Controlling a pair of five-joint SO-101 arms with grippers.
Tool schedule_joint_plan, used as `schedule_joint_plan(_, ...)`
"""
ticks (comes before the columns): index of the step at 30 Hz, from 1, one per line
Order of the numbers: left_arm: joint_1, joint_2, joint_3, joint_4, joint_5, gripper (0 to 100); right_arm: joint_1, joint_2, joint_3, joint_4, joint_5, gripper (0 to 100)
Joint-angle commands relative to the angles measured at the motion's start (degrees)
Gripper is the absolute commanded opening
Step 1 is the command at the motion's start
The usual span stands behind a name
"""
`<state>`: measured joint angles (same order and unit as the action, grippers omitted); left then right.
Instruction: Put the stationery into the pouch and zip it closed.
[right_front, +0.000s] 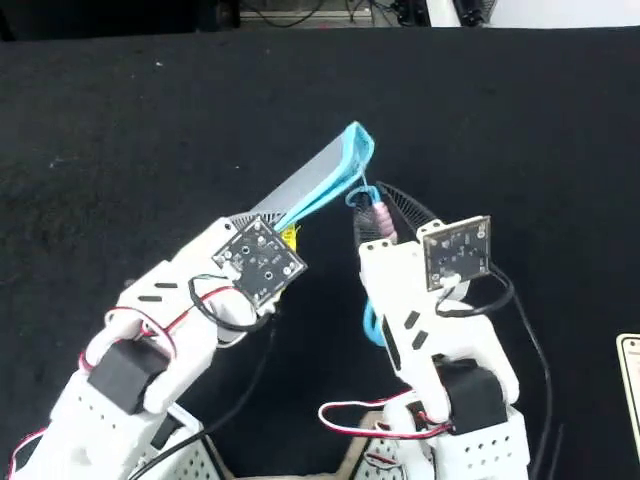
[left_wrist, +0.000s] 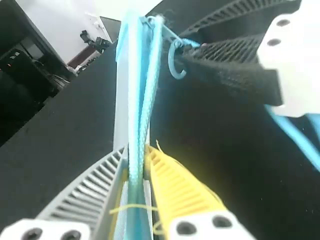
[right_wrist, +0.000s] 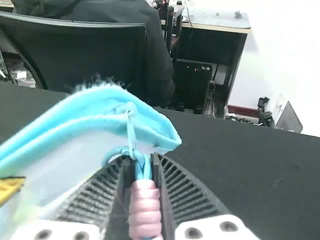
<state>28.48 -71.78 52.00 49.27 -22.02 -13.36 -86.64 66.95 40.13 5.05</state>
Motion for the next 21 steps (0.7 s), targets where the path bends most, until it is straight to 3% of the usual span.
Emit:
schedule_joint_plan(1,-0.9,-0.1,3.1,-0.1,0.4,3,-1.9,-0.2,-3.6,0.1,2.5,1.1)
schedule_joint_plan(8,-7.2,-7.5,3.5,10.5,-1.3,3,-11.4,-0.1,-3.6,0.2,3.0,1.1)
schedule_joint_plan(15,-7.0,-16.4,4.1,14.4,-1.3,3,-16.0,-0.6,-4.0,2.3,4.8,1.1)
schedule_joint_plan(21,-7.3,-13.6,3.5,14.2,-1.3,18,-18.5,-0.7,-4.1,3.2,5.1,1.1)
